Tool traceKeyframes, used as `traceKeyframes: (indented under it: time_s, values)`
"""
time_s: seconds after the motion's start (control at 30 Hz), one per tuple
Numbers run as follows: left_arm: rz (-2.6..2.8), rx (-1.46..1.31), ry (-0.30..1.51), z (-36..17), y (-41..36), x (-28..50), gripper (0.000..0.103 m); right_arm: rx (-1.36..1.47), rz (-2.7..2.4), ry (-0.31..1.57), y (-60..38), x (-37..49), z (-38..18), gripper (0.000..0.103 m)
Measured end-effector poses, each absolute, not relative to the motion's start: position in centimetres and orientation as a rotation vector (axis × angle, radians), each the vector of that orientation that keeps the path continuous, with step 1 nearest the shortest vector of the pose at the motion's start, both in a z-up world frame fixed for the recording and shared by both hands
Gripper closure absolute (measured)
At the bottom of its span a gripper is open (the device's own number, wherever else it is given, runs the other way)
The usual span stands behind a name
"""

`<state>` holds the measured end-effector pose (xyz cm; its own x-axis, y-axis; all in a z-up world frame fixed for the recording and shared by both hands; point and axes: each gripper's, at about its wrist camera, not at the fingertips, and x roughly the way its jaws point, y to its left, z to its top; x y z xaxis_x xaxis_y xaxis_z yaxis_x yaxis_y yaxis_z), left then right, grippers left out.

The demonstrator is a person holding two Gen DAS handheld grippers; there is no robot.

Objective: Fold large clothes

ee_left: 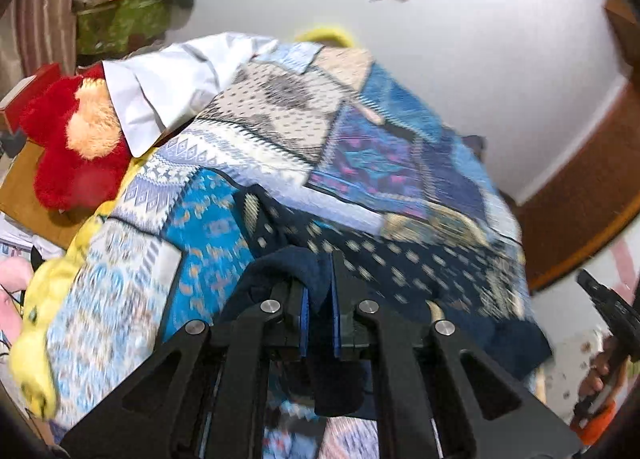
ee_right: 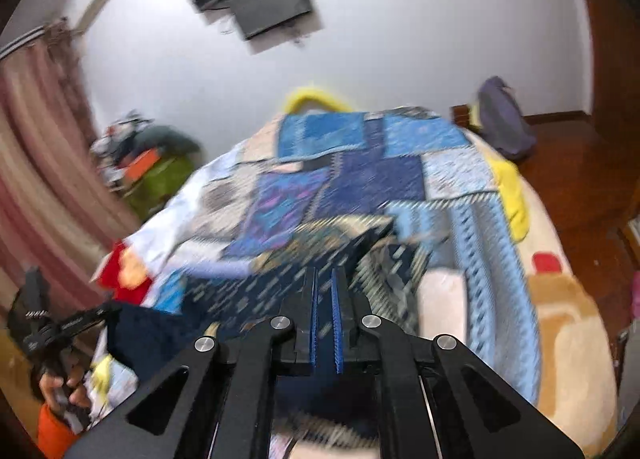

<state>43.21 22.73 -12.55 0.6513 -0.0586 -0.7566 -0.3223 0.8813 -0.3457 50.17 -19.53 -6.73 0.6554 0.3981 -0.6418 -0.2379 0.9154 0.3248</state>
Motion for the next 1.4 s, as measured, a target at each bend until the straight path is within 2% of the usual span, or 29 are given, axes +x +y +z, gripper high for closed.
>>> traceKeyframes:
  time_s: [0.17,0.33,0.47,0.53,0.6,0.7,0.9,1.13,1.27,1.4]
  values:
    - [0.260,-0.440,0.990,-18.8,24.3,49.3,0.095,0.157,0.299,0.878,-18.4,57.2,-11.2,0.099]
    - [0.293,-0.446,1.113,-25.5,24.9,51.7,0.095,0.049,0.295,0.944,-16.8,59.3,-16.4,0.099]
    - [0.255,-0.402,1.099,-24.6,24.8,50.5,0.092,0.037,0.327,1.009,-16.8,59.1,-19.2,0.099]
    - [0.226,-0.350,1.113,-23.3,24.7,49.5,0.083,0.033,0.355,1.006,-17.3,57.8,-19.1,0.099]
    - [0.216,-0.291,1.113,-21.7,24.3,48.3,0.050,-0.013,0.366,0.977,-17.5,55.9,-18.0,0.099]
    - [0.199,-0.171,1.058,-18.6,23.2,45.4,0.034,-0.097,0.417,0.928,-17.6,52.1,-15.6,0.098]
    - [0.110,-0.117,1.042,-16.6,19.8,40.0,0.016,-0.170,0.530,0.907,-17.9,44.6,-13.2,0.098]
    - [-0.035,-0.091,1.148,-20.8,13.0,38.5,0.016,-0.223,0.566,1.002,-17.0,40.2,-17.2,0.098]
    - [-0.042,-0.029,1.192,-22.9,9.8,40.9,0.016,-0.199,0.569,1.069,-16.0,41.4,-19.6,0.098]
    - [-0.034,-0.019,1.145,-21.9,8.8,44.2,0.016,-0.144,0.603,1.065,-14.7,43.7,-19.8,0.098]
